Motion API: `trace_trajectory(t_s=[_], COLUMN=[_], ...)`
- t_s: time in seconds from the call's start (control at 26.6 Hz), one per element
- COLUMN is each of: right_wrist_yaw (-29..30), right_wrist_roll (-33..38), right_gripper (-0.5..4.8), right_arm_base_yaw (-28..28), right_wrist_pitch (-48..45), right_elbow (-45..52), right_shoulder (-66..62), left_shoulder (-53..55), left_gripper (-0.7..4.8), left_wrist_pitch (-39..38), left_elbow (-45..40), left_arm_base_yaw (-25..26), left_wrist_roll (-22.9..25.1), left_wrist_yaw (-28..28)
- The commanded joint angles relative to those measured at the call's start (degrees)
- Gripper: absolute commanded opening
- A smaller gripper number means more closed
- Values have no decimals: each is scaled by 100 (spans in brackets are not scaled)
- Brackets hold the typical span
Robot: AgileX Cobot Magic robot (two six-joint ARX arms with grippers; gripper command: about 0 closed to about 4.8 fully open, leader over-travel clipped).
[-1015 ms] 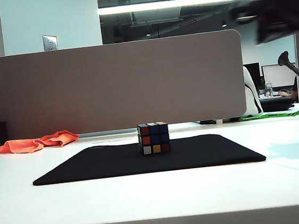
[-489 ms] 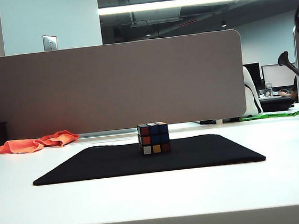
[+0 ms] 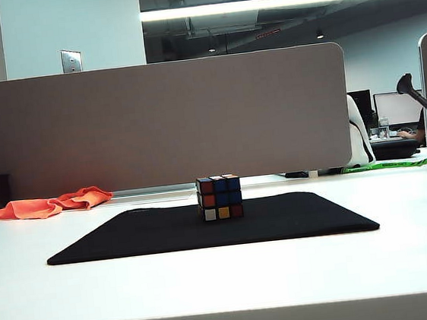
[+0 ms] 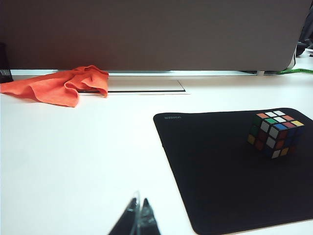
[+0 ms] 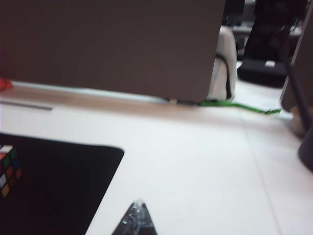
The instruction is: Pick up the cube on the right side of the mouse pad, then place it in the center of the mouse pad.
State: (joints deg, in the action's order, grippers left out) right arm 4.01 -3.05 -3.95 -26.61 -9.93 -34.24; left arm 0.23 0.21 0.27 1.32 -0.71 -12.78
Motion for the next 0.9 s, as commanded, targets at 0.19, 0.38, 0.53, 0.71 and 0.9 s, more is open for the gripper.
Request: trace_trajectory(t_s=[0.19,0.38,0.53,0.71,0.9], right_wrist_yaw=[-411,-433,-433,-431,-450], right_wrist_roll=[-72,-173,-72,164,151], right_gripper=[-5,-5,-5,-5,-5], right_arm_base_yaw=[2,11,15,44,68], right_wrist_pitch=[1580,2337,2546,2603,2568], right_elbow=[-11,-2,391,673,922], right_shoulder=[1725,2487,3355,3438,3438], left_shoulder=[7,7,7,7,7], left_gripper=[-6,-6,-6,-6,-6], left_wrist_pitch=[66,63,66,68,57], left_elbow=[17,17,17,17,17], left_arm_base_yaw=[-2,-2,-2,-4,0], left_wrist_roll=[26,26,24,20,-20], left_wrist_yaw=[13,13,11,9,9])
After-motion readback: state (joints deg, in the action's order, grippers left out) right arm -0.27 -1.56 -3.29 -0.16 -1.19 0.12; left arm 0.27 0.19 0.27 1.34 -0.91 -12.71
